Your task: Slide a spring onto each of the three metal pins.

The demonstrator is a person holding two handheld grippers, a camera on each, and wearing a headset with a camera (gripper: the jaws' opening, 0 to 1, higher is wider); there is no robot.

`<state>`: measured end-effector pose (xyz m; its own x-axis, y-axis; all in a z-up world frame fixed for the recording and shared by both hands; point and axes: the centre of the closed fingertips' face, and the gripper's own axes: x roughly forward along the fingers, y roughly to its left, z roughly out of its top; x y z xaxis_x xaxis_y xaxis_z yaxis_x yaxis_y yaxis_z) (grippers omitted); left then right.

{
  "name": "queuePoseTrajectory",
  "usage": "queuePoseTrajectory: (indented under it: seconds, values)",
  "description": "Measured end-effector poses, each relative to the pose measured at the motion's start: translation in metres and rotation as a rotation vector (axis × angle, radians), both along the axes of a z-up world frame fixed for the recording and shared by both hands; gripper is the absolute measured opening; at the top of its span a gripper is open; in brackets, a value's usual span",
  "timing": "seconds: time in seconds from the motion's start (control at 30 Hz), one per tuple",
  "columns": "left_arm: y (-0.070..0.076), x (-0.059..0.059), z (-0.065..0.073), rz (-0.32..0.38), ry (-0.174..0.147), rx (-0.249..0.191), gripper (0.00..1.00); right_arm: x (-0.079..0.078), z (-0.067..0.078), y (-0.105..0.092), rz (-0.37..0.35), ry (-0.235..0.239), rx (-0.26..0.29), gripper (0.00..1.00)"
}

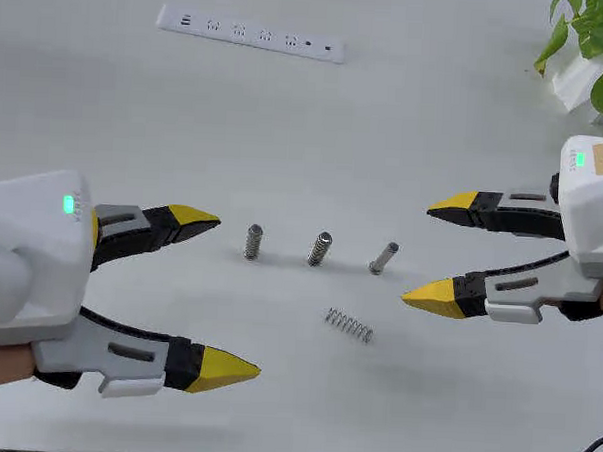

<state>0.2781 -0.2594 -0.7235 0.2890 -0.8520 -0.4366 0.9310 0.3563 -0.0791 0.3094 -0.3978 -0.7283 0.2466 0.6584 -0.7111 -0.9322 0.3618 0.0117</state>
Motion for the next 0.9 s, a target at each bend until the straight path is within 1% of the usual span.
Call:
queuePoseTrajectory:
  seconds: [0.07,0.13,0.17,0.23,0.27,0.3,0.33,0.4,0.43,0.47,0.5,0.53,0.57,0.6,0.63,0.67,0.7,0.73,0.77,0.8,0.83,0.87,0.9]
  values:
    - [-0.006,-0.001,-0.001,-0.018,0.003,0.008,0.77,-0.005,-0.004,-0.006,-0.016,0.007,0.009,0.61]
    - [-0.013,-0.003,-0.003,-0.044,0.003,0.028,0.75,-0.012,-0.008,-0.012,-0.033,0.016,0.032,0.64]
    - [-0.017,-0.004,-0.006,-0.065,0.000,0.055,0.74,-0.016,-0.010,-0.016,-0.043,0.025,0.041,0.66]
    - [-0.022,-0.006,-0.009,-0.102,-0.012,0.094,0.71,-0.020,-0.013,-0.021,-0.053,0.028,0.054,0.69]
    - [-0.027,-0.007,-0.013,-0.132,-0.026,0.132,0.71,-0.023,-0.014,-0.025,-0.065,0.030,0.067,0.70]
    - [-0.031,-0.009,-0.016,-0.159,-0.034,0.152,0.71,-0.024,-0.016,-0.027,-0.075,0.033,0.074,0.71]
    - [-0.038,-0.011,-0.019,-0.185,-0.038,0.168,0.70,-0.026,-0.017,-0.030,-0.087,0.036,0.086,0.71]
    - [-0.045,-0.010,-0.025,-0.190,-0.024,0.192,0.67,-0.028,-0.019,-0.034,-0.106,0.035,0.102,0.71]
    - [-0.049,-0.011,-0.032,-0.222,-0.028,0.228,0.66,-0.029,-0.022,-0.037,-0.122,0.037,0.109,0.72]
    - [-0.052,-0.010,-0.036,-0.240,-0.042,0.263,0.64,-0.030,-0.023,-0.039,-0.132,0.038,0.113,0.72]
    - [-0.058,-0.011,-0.042,-0.267,-0.056,0.294,0.62,-0.032,-0.024,-0.042,-0.144,0.036,0.117,0.71]
    - [-0.061,-0.011,-0.046,-0.282,-0.055,0.307,0.60,-0.033,-0.025,-0.043,-0.153,0.038,0.123,0.71]
    - [-0.063,-0.011,-0.051,-0.292,-0.051,0.328,0.58,-0.034,-0.025,-0.044,-0.161,0.037,0.132,0.70]
    - [-0.070,-0.011,-0.056,-0.304,-0.045,0.332,0.55,-0.035,-0.026,-0.045,-0.174,0.036,0.142,0.70]
    - [-0.074,-0.010,-0.059,-0.310,-0.036,0.327,0.53,-0.036,-0.027,-0.046,-0.180,0.035,0.144,0.70]
    - [-0.079,-0.009,-0.065,-0.314,-0.023,0.344,0.52,-0.038,-0.028,-0.047,-0.189,0.033,0.153,0.69]
    - [-0.079,-0.007,-0.071,-0.319,-0.025,0.375,0.50,-0.038,-0.028,-0.047,-0.197,0.035,0.156,0.69]
    - [-0.081,-0.004,-0.075,-0.323,-0.033,0.396,0.48,-0.039,-0.029,-0.048,-0.203,0.033,0.158,0.69]
    - [-0.086,-0.001,-0.079,-0.323,-0.028,0.402,0.46,-0.039,-0.029,-0.050,-0.212,0.028,0.161,0.69]
    - [-0.089,0.000,-0.082,-0.321,-0.016,0.406,0.43,-0.039,-0.030,-0.052,-0.219,0.028,0.164,0.69]
    - [-0.092,0.002,-0.086,-0.321,-0.012,0.418,0.42,-0.040,-0.030,-0.054,-0.230,0.030,0.169,0.69]
    - [-0.093,0.005,-0.090,-0.319,-0.015,0.436,0.40,-0.040,-0.030,-0.055,-0.235,0.030,0.174,0.68]
    - [-0.093,0.008,-0.093,-0.317,-0.026,0.452,0.36,-0.040,-0.031,-0.056,-0.239,0.029,0.177,0.68]
